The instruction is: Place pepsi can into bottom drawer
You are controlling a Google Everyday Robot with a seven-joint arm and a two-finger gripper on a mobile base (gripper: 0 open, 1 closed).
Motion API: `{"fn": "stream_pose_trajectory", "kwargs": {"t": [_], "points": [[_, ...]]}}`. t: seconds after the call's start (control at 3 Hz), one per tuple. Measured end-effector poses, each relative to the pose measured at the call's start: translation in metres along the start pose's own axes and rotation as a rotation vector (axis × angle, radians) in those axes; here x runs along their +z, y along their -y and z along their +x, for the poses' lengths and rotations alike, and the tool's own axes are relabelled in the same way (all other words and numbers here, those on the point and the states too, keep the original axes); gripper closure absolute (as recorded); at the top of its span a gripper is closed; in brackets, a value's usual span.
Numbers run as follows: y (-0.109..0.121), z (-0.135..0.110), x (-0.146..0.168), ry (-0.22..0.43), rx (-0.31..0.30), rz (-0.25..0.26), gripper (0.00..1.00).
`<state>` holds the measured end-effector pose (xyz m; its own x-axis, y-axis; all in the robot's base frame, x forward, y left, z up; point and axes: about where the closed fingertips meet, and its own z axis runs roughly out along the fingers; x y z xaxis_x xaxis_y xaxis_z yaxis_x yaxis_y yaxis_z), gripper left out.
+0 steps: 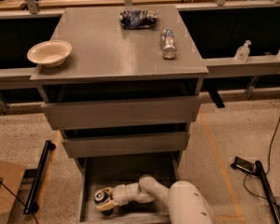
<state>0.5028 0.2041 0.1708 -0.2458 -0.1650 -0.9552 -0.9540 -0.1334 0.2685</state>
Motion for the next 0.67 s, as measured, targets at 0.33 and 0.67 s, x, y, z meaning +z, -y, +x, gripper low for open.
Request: {"fn": "stream_pose_trajectory", "kwargs": {"t": [0.33, 0.67], "points": [[0.002, -0.001, -0.006, -0.013, -0.014, 0.028, 0.15], [0.005, -0.011, -0.016, -0.025, -0.043, 0.067, 0.00]]}}
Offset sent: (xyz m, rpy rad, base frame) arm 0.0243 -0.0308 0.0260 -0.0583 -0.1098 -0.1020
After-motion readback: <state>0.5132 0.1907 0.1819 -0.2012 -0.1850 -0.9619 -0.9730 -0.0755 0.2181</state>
